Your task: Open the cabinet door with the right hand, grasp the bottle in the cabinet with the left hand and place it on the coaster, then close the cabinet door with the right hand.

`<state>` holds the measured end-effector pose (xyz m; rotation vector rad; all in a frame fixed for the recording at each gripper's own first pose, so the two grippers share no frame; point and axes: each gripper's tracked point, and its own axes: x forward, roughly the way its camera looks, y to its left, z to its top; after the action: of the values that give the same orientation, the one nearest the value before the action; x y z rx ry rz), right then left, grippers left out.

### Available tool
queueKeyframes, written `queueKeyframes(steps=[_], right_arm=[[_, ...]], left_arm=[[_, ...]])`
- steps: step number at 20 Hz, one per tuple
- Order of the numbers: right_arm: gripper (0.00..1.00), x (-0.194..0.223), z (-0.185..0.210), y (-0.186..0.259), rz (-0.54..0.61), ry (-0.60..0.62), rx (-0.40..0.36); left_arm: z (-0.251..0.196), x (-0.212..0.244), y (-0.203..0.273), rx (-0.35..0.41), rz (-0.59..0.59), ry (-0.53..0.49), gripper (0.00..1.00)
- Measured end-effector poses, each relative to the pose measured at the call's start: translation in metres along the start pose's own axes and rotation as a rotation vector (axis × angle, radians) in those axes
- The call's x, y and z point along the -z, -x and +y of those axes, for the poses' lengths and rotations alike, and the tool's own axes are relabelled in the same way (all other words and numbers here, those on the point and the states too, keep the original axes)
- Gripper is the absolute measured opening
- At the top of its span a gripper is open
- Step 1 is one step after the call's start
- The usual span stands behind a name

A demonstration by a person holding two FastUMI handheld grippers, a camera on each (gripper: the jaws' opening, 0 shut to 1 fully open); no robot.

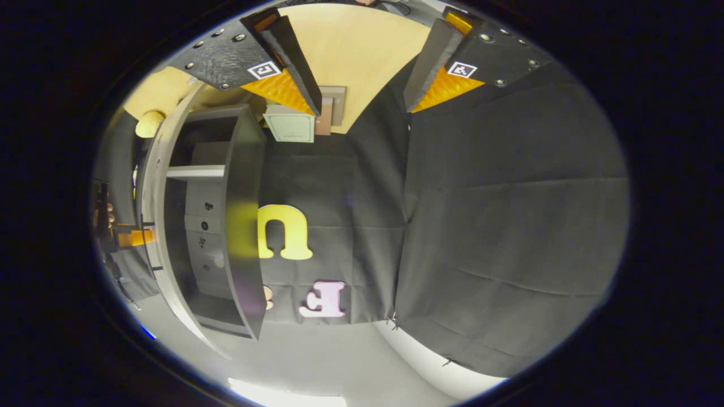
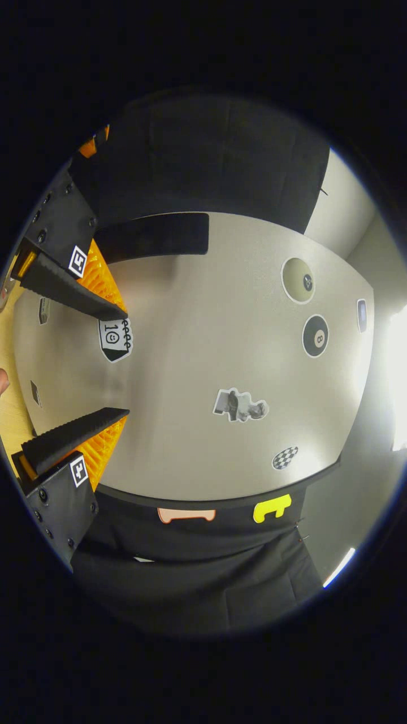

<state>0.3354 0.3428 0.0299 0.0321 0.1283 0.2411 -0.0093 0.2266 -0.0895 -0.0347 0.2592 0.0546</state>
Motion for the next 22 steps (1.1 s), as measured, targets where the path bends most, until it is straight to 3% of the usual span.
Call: queueKeyframes(steps=[10, 16, 22], right_arm=[[0.98, 0.01, 0.006, -0.014, -0.019, -0.098, 0.047], [0.98, 0.007, 0.008, -0.003, -0.013, -0.166, 0.042], [0.98, -0.002, -0.028, 0.064, -0.029, -0.133, 0.026]], left_arm=[[0.033, 0.008, 0.004, -0.056, 0.014, 0.002, 0.9], [0.008, -0.009, -0.009, -0.007, -0.008, -0.002, 0.9], [-0.05, -0.04, -0.016, 0.042, -0.056, -0.033, 0.88]])
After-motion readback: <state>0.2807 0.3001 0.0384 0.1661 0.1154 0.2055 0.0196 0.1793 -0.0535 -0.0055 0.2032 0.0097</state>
